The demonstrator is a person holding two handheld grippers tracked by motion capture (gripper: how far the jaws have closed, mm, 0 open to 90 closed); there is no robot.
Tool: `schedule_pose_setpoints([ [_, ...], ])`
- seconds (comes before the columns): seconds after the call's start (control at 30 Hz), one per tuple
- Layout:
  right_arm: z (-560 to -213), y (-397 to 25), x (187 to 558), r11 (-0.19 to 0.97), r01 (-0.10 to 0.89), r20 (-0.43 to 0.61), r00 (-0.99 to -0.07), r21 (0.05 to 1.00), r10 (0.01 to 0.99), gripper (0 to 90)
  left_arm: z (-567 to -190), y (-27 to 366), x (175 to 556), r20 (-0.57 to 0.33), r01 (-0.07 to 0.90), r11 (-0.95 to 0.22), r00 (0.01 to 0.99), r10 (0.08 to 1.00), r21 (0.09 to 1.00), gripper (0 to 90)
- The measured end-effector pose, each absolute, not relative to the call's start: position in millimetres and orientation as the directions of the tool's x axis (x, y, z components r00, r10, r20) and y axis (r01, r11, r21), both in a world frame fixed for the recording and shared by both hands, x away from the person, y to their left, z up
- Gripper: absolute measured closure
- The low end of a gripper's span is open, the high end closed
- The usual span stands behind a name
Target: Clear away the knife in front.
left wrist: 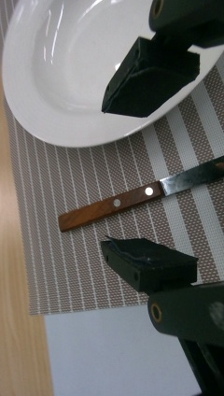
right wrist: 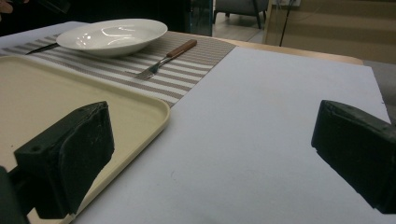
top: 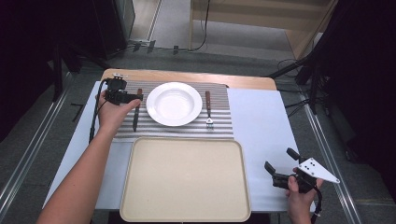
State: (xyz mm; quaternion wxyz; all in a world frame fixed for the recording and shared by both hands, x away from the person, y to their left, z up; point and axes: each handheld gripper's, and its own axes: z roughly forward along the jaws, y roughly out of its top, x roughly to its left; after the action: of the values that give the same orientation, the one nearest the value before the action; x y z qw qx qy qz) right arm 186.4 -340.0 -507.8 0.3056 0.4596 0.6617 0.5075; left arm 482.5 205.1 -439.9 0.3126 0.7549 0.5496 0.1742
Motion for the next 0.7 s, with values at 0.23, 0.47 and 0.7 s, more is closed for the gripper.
schedule_pose_setpoints([
  [0.23, -509, -340, 187, 0.061, 0.306, 0.066, -0.389, 0.950, 0.919, 0.0, -451, 206, 497, -0.101, 0.778, -0.200, 0.320, 0.942, 0.595, 43.2],
  [0.47, -510, -341, 188, 0.060, 0.310, 0.068, -0.387, 0.949, 0.920, 0.0, -457, 204, 509, -0.089, 0.809, -0.213, 0.310, 0.947, 0.548, 52.3],
  [0.7, -510, -342, 188, 0.057, 0.312, 0.072, -0.387, 0.948, 0.919, 0.0, -463, 197, 520, -0.103, 0.852, -0.219, 0.301, 0.948, 0.476, 57.8],
])
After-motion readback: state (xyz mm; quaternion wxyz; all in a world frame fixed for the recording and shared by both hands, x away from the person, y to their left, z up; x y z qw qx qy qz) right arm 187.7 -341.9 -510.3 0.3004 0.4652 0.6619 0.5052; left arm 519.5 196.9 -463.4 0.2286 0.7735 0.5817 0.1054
